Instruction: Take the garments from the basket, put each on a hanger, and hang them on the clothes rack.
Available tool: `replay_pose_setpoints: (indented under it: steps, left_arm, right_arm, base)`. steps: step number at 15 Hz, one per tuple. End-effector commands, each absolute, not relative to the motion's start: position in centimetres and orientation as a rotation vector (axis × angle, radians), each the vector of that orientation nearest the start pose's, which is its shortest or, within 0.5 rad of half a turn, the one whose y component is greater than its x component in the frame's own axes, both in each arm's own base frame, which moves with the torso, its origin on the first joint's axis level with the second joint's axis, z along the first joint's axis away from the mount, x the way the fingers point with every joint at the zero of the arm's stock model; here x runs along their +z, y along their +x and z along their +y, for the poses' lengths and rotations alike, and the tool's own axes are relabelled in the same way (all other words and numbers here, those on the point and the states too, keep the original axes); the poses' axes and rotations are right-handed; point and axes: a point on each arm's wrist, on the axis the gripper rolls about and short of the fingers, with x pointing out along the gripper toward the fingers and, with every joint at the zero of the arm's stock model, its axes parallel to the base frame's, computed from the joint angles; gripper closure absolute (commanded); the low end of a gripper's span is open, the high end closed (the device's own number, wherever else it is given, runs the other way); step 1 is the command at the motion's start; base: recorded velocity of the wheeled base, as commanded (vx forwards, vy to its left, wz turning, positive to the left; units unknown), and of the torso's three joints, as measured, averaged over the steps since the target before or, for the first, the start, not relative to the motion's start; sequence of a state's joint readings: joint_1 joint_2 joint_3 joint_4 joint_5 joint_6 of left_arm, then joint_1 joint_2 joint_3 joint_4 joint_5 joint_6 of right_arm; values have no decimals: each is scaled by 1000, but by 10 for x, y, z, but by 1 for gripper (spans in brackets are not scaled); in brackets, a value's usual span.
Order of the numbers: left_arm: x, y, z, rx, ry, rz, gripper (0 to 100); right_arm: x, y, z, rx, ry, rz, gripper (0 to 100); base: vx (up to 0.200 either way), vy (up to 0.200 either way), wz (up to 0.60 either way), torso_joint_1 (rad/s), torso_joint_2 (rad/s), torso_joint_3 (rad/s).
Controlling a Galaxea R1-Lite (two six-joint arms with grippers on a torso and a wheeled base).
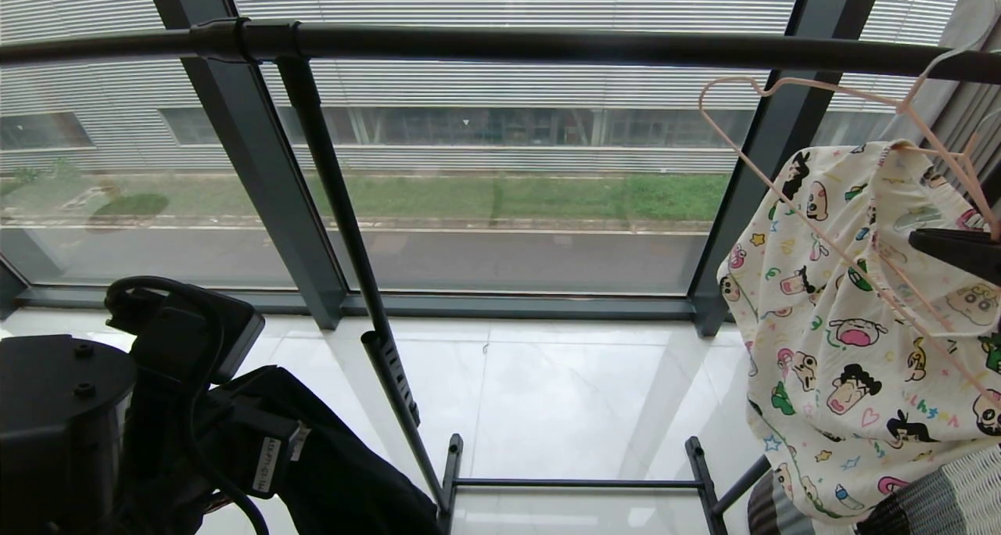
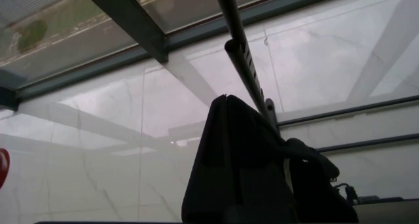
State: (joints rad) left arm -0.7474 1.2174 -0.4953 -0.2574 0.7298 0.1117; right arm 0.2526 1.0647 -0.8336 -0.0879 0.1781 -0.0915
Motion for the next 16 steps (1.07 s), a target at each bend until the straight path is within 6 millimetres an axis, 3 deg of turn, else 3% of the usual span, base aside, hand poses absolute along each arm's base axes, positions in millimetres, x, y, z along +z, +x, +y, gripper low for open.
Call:
replay_pose_setpoints:
  steps: [1,5,8,11,16]
  left_arm:
    - [179,130,-100,-34,424,343,100]
    - [180,130,-100,-35,424,341,100]
    - [184,132,-102,-36,415,329,100]
    - [194,134,-107,-52,380,284,100]
    - [226,159,-136,-57,225,130,100]
  right_arm:
    - [283,112,38,474,-100,86,100]
    - [274,85,35,535,-154,101,100]
    - [264,66,41,696,-181,141,100]
    - [259,60,52,849,-204,176,100]
    - [240,57,86,1137,-298,323,100]
  base:
    - [-200,0,0,2,-2,2]
    - [-200,0,0,1,5,4]
    - [-200,0,0,1,-1,1]
    - [-200,0,0,-1,7,1]
    - [0,0,0,0,0,0]
